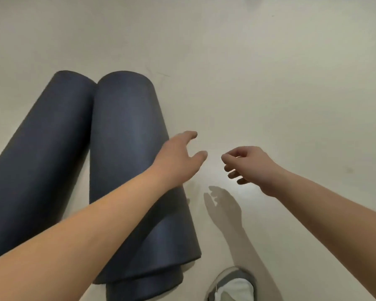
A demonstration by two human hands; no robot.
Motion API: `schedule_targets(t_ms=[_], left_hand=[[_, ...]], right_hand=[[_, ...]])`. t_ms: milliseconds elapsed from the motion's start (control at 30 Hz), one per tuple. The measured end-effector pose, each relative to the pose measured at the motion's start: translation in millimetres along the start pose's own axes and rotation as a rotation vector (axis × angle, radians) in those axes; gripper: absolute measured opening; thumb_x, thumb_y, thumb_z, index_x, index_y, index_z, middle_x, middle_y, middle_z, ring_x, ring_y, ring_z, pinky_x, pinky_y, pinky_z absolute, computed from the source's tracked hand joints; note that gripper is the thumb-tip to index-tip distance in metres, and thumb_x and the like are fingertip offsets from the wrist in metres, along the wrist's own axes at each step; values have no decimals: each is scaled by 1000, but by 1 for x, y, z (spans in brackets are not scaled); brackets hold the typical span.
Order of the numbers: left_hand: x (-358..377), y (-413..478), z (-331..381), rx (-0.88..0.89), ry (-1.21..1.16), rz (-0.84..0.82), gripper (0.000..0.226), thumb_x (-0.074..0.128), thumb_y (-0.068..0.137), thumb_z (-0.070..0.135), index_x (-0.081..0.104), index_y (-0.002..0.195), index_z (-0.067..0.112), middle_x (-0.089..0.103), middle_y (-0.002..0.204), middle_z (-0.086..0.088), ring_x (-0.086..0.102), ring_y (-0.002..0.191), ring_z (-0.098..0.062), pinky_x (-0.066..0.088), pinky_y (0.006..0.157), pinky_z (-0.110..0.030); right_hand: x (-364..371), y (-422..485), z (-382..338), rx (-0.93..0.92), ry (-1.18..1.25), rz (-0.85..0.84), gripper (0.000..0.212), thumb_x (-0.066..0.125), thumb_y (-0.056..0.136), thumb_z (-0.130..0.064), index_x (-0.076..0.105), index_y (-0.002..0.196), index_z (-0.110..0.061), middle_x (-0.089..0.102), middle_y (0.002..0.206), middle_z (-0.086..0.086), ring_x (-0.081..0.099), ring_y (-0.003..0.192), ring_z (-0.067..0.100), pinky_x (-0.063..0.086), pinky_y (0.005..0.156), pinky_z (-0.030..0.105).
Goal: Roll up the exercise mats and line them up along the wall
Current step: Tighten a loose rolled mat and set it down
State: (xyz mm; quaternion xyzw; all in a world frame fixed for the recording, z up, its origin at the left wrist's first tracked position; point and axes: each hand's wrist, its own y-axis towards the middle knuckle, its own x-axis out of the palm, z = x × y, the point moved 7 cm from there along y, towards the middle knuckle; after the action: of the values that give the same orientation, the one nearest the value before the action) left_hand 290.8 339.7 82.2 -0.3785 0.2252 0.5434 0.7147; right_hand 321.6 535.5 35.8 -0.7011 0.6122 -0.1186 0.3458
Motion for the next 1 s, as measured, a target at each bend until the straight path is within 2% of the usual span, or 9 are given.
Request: schedule_targets(t_ms=[133,200,300,400,533,600,700,867,1000], left_hand=[[-97,-28,-91,-282,199,316,66,65,97,45,45,154,17,42,160,-5,40,147,-28,39,117,-47],[-105,-47,-141,-513,116,269,70,66,91,55,47,144,14,51,146,-8,54,128,-32,50,105,-48],[-68,-77,-177,-778,-191,142,98,63,86,74,33,156,13,50,151,-7,54,130,-35,48,108,-47],[-49,-79,-175,-739,-207,190,100,54,83,83,36,154,16,50,152,-6,53,132,-35,47,110,-49],[-48,-74,-158,-540,-201,251,71,63,98,54,44,157,21,54,150,1,55,133,-25,46,111,-41],[-47,-80,-165,-527,-256,248,74,74,97,38,40,160,20,55,147,0,57,129,-23,48,108,-37],[-37,-96,-184,-663,-365,216,107,89,68,69,46,154,24,55,150,1,59,130,-28,51,110,-48],[-18,-86,-167,-688,-552,138,91,86,76,61,47,144,14,54,133,0,54,116,-25,47,98,-45],[-11,-84,-161,-708,-707,171,129,96,56,66,29,159,25,46,157,-1,51,137,-32,48,111,-54]], right_hand=[[81,-2,-27,-65,-101,-150,49,70,96,-47,62,140,-24,67,124,1,68,108,20,61,91,43],[110,-7,-30,-100,-172,-208,69,72,94,-53,49,154,-27,55,146,0,60,126,20,57,99,41],[136,-14,-28,-136,-187,-270,80,74,94,-51,37,162,-29,43,158,-3,53,129,19,52,99,36],[141,-21,-17,-165,-169,-296,83,77,92,-49,36,163,-30,45,144,-11,54,108,7,49,81,21],[123,-20,-1,-149,-207,-221,113,87,72,-67,35,163,-29,44,157,-7,52,137,16,47,110,36],[110,-18,3,-120,-174,-196,112,90,57,-77,48,152,-32,55,147,-10,60,128,14,51,110,38],[94,-15,11,-120,-195,-165,115,90,45,-83,53,144,-37,58,139,-11,63,121,13,54,106,41],[81,-16,10,-178,-300,-113,113,90,54,-79,44,151,-41,50,140,-10,58,121,13,51,107,39],[73,-24,-12,-373,-656,52,108,80,70,-74,27,159,-44,34,142,-8,48,128,15,51,98,38]])
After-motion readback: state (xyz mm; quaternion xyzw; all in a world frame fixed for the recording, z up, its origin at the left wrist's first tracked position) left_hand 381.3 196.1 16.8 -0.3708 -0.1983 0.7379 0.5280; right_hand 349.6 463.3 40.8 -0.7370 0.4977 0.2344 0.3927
